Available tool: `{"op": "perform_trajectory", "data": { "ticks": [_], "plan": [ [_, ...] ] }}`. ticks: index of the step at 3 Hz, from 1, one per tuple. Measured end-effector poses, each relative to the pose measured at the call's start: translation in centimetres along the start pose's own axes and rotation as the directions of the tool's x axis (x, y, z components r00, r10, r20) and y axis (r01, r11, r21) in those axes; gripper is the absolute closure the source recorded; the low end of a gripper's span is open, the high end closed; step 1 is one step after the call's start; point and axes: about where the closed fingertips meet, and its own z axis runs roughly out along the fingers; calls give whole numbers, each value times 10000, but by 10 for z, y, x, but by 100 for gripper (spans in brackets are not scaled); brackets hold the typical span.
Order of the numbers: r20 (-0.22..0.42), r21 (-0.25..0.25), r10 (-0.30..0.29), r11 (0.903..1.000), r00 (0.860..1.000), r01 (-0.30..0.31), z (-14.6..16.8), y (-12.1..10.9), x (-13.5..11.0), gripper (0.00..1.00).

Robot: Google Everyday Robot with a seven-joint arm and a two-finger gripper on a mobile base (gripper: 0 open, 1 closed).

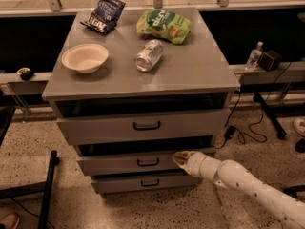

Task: Close middle drawer

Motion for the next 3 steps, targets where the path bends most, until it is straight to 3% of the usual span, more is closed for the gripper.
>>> {"op": "perform_trajectory", "data": {
  "ticks": [1,2,3],
  "plan": [
    [447,9,76,10000,9990,-76,-3,-9,1,100],
    [896,-96,-188,9998,9958,197,-39,-8,-10,100],
    [863,181,-399,9991,9955,385,-98,-4,-13,100]
  ]
}}
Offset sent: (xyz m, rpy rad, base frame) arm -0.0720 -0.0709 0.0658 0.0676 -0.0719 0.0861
